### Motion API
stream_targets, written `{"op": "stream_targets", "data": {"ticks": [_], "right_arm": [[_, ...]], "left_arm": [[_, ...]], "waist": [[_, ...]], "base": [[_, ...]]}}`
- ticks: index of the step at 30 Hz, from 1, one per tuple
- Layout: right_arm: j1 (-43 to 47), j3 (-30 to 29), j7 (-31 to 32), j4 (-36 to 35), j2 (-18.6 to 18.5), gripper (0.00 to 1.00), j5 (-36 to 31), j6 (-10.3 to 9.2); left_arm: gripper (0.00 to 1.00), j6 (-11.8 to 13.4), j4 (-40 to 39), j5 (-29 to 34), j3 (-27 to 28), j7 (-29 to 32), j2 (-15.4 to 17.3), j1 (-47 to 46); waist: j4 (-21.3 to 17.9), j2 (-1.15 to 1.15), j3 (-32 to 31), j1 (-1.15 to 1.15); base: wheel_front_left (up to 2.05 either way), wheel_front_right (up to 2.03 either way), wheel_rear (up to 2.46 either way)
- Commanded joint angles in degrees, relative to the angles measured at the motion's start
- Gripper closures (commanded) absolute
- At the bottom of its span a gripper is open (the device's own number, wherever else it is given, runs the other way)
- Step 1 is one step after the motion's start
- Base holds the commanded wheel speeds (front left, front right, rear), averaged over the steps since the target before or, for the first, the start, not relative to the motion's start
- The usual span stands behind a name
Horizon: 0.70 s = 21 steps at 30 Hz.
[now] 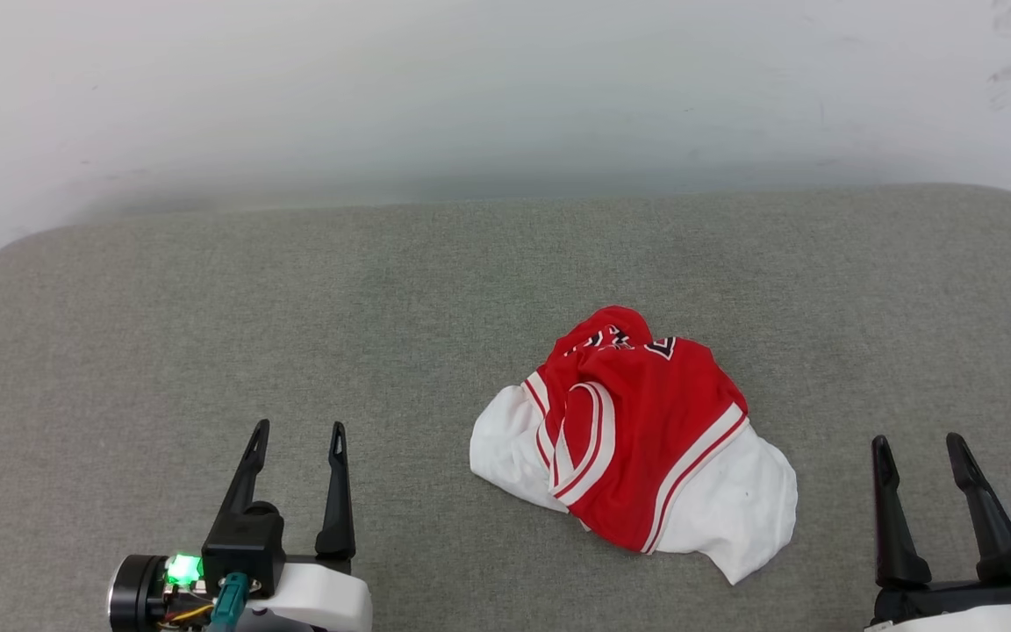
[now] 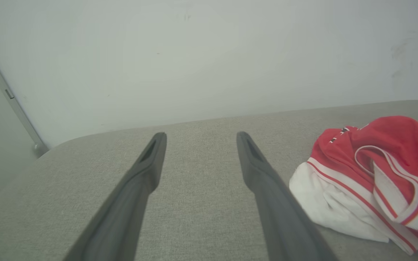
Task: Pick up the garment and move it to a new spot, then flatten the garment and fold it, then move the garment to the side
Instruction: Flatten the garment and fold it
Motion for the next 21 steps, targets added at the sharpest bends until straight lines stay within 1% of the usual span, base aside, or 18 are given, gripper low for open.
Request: {"op": "stream_targets", "data": {"ticks": [1, 6, 12, 17, 21], "right_arm": [[0.6, 0.0, -0.1, 0.0, 0.1, 0.00, -0.1, -0.02], [0.5, -0.1, -0.1, -0.1, 0.1, 0.00, -0.2, -0.02], [0.0, -0.4, -0.1, -0.4, 0.1, 0.00, -0.6, -0.02], [-1.1, -0.1, -0.1, -0.7, 0.1, 0.00, -1.1, -0.02], [-1.5, 0.1, -0.1, -1.0, 0.1, 0.00, -1.4, -0.02]], "left_arm": [[0.00, -0.2, 0.1, 0.5, 0.4, -0.1, -0.2, 0.7], [0.00, -1.7, 0.2, 1.1, 1.0, -0.2, -0.9, -0.6], [0.00, -4.7, -0.8, 1.7, 1.6, -0.1, -0.3, -7.3], [0.00, -8.3, 1.4, 1.7, 2.3, -0.1, 1.4, -16.5], [0.00, -11.6, 5.9, 1.1, 1.6, -0.1, 2.8, -23.7]], "waist": [[0.0, 0.00, 0.0, 0.00], [0.0, 0.00, 0.0, 0.00], [0.7, 0.00, 0.4, 0.00], [0.8, 0.00, 1.4, 0.00], [0.4, 0.00, 2.5, 0.00]], "base": [[0.00, 0.00, 0.00], [0.00, 0.00, 0.00], [0.00, 0.00, 0.00], [0.00, 0.00, 0.00], [0.00, 0.00, 0.00]]}}
